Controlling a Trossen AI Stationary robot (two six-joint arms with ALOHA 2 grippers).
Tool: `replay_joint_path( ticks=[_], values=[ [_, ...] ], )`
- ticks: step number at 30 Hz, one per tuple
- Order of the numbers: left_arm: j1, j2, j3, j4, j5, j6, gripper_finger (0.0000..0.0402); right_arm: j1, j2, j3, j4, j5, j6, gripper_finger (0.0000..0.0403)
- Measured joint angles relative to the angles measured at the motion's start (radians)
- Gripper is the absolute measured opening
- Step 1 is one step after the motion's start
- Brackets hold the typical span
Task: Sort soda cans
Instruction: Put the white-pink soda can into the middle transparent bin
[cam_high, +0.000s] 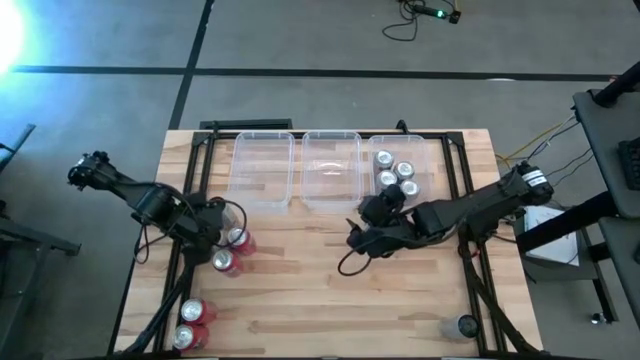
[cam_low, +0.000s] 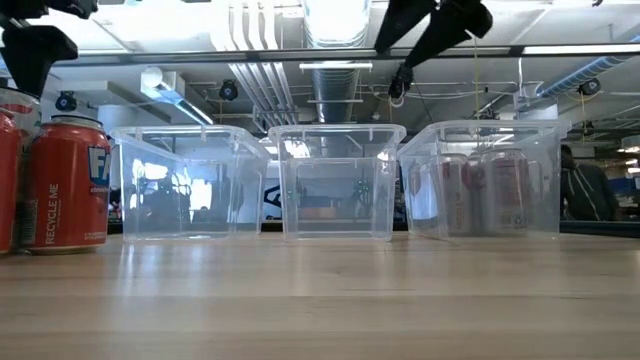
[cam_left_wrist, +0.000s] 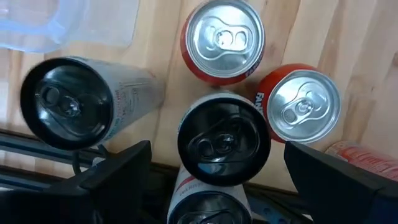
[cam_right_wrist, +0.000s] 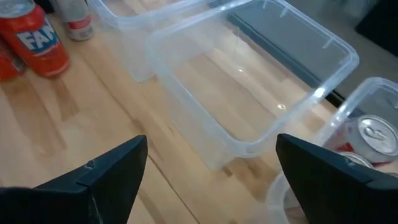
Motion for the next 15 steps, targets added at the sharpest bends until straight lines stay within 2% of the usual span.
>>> replay_joint_path(
  ticks=[15],
  values=[
    [0.000,0.007,-0.087,0.088,0.044,0.053,0.0349,0.002,0.052,0.054,0.023,0.020,-0.043,0.0354]
  ],
)
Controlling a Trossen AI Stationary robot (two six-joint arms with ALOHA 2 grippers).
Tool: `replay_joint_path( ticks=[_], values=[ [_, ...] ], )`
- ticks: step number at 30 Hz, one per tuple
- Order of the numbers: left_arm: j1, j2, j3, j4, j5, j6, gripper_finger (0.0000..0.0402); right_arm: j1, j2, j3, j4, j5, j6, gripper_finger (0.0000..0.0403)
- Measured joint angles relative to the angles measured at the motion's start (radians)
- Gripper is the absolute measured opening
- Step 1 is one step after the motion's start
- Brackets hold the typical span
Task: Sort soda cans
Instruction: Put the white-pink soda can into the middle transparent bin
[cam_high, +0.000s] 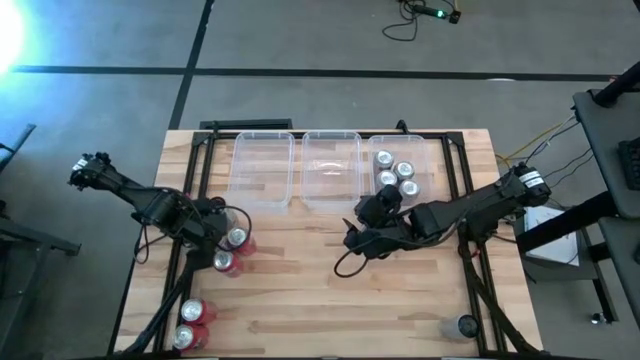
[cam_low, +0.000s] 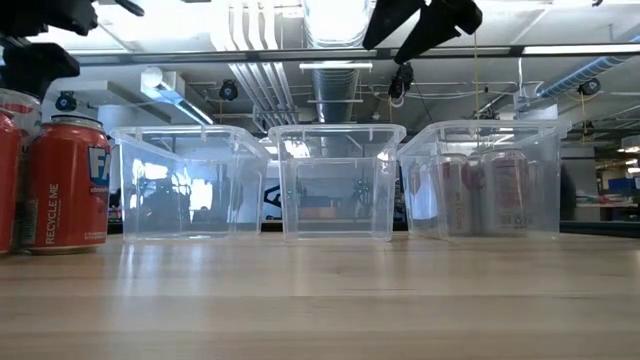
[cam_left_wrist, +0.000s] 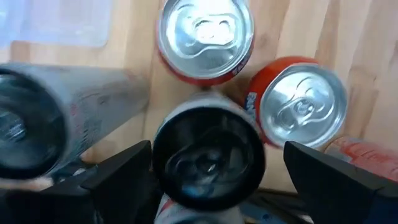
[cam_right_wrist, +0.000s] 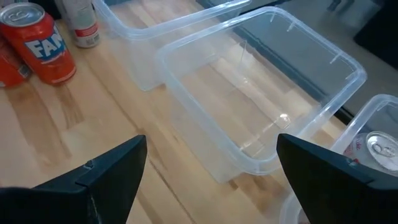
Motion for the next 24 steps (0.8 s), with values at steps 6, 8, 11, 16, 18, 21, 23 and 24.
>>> replay_joint_path(
  ticks=[6,8,11,16,18,21,23,24],
  values=[
    [0.001,-0.011,-0.039,0.067,0.005,-0.007,0.0349,0.000,0.000,0.000,0.010,0.005,0.000,0.0354],
    [0.001,-0.012,-0.040,0.066,0.005,-0.013,0.0348,0.000,0.000,0.000,0.014,0.005,0.000,0.0352],
    [0.002,-0.011,-0.040,0.066,0.004,-0.023,0.0335,0.002,0.000,0.000,0.015,0.004,0.000,0.0345],
    [0.001,-0.011,-0.040,0.069,0.004,-0.037,0.0264,0.002,0.000,0.000,0.016,0.001,0.000,0.0332],
    [0.001,-0.011,-0.040,0.071,0.004,-0.040,0.0236,0.004,0.000,0.000,0.018,-0.003,0.001,0.0326],
    [0.001,-0.012,-0.040,0.071,-0.001,-0.050,0.0232,0.012,0.000,0.000,0.019,-0.003,0.001,0.0318],
    [0.001,-0.012,-0.039,0.069,-0.006,-0.057,0.0232,0.018,0.000,0.000,0.019,-0.003,0.001,0.0313],
    [0.001,-0.011,-0.036,0.067,-0.009,-0.059,0.0232,0.022,0.000,0.000,0.020,-0.003,0.001,0.0310]
  ],
)
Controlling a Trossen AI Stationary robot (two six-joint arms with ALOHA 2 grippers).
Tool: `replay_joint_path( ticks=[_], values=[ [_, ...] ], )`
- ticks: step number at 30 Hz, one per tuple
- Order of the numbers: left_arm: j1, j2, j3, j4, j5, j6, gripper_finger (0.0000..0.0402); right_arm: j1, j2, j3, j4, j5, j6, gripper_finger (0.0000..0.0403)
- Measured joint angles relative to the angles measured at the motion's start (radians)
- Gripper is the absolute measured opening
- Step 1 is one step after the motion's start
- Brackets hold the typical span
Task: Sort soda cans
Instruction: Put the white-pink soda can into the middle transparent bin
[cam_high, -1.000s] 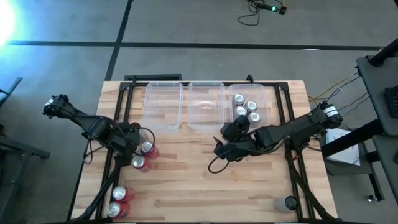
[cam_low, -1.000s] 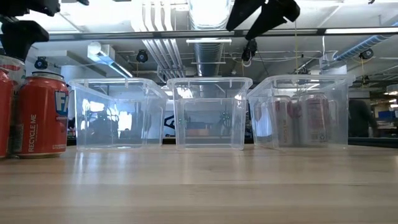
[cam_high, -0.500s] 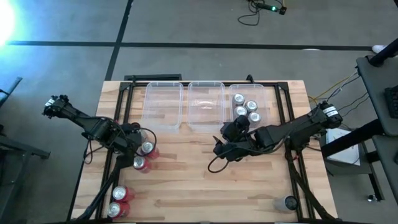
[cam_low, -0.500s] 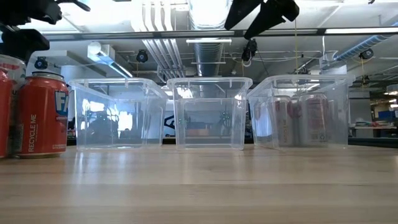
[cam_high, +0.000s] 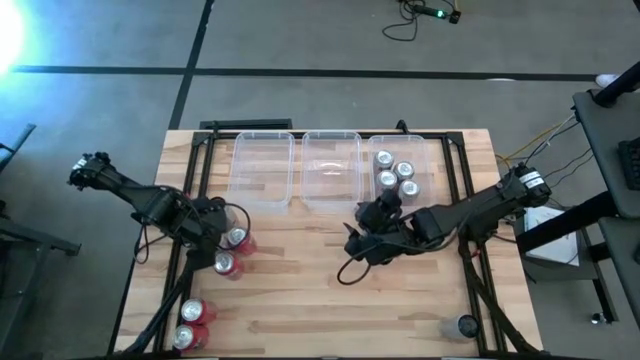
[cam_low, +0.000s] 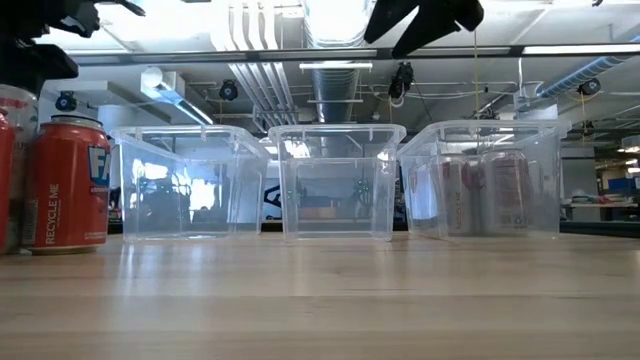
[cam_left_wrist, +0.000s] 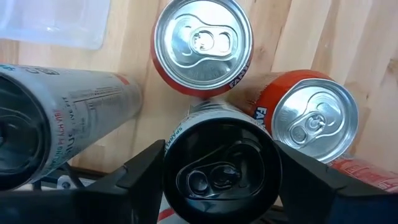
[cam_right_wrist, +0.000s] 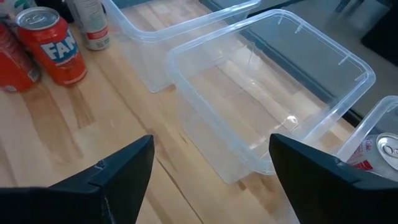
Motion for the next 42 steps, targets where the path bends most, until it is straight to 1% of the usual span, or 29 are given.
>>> replay_joint_path(
  ticks=[6,10,15,20,25,30,32,37,39,42],
  values=[
    [0.000,0.001,0.071,-0.044,-0.019,-0.004,0.0232,0.020,0.000,0.000,0.002,0.000,0.000,0.0291],
    [0.000,0.005,0.145,-0.086,-0.032,-0.004,0.0232,0.024,0.000,0.000,0.003,0.000,0.006,0.0277],
    [0.003,0.029,0.240,-0.201,-0.044,-0.010,0.0232,0.024,0.000,0.000,0.004,0.000,0.006,0.0256],
    [0.004,0.055,0.347,-0.253,-0.049,-0.021,0.0232,0.028,0.000,0.000,0.005,0.000,0.007,0.0240],
    [0.004,0.085,0.478,-0.244,-0.047,-0.022,0.0232,0.035,0.000,-0.001,0.006,0.000,0.007,0.0236],
    [0.004,0.117,0.572,-0.245,-0.060,-0.022,0.0232,0.044,0.000,-0.004,0.007,0.000,0.007,0.0248],
    [0.004,0.135,0.586,-0.231,-0.082,-0.008,0.0232,0.049,0.000,-0.008,0.013,0.000,0.000,0.0255],
    [0.005,0.213,0.574,-0.113,-0.143,0.092,0.0232,0.057,0.012,-0.023,0.078,0.000,-0.036,0.0271],
    [0.010,0.259,0.568,-0.081,-0.146,0.145,0.0232,0.057,0.033,-0.024,0.085,0.000,-0.036,0.0277],
    [0.020,0.333,0.573,0.012,-0.141,0.216,0.0232,0.057,0.066,-0.026,0.085,0.000,-0.037,0.0283]
  ],
)
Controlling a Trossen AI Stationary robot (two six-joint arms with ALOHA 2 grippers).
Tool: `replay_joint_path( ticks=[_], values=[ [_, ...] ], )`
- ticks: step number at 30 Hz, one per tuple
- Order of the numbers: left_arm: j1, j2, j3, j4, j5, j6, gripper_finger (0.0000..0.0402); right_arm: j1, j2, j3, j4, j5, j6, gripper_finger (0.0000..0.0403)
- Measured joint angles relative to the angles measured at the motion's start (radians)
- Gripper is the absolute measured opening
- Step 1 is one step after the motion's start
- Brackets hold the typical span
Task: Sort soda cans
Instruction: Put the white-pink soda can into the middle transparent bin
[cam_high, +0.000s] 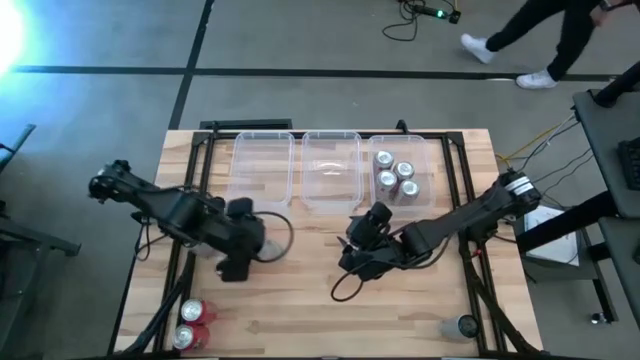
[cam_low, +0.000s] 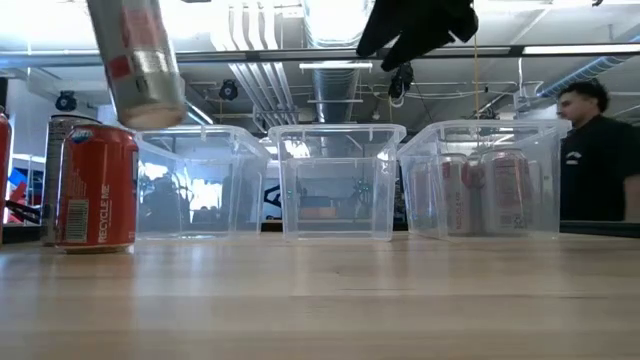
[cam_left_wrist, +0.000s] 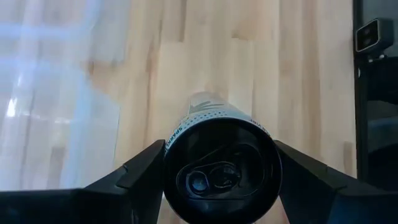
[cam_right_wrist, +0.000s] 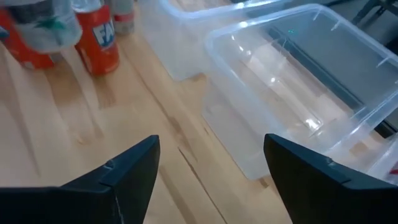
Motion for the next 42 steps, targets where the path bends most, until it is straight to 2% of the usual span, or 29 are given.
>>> replay_joint_path(
  ticks=[8,20,27,32,42],
  values=[
    [0.052,0.190,0.054,0.093,0.010,0.166,0.0235,0.010,0.047,0.000,0.022,0.000,-0.007,0.0299],
    [0.152,0.409,0.059,0.196,0.137,0.288,0.0238,0.076,0.046,0.000,0.029,0.000,-0.034,0.0316],
    [0.162,0.464,0.066,0.229,0.139,0.309,0.0238,0.095,0.046,-0.001,0.079,-0.031,-0.034,0.0309],
    [0.163,0.480,0.067,0.245,0.141,0.309,0.0242,0.098,0.048,-0.008,0.129,-0.046,-0.070,0.0321],
    [0.168,0.466,0.067,0.273,0.145,0.331,0.0320,0.094,0.108,-0.009,0.283,-0.074,-0.215,0.0353]
  ],
)
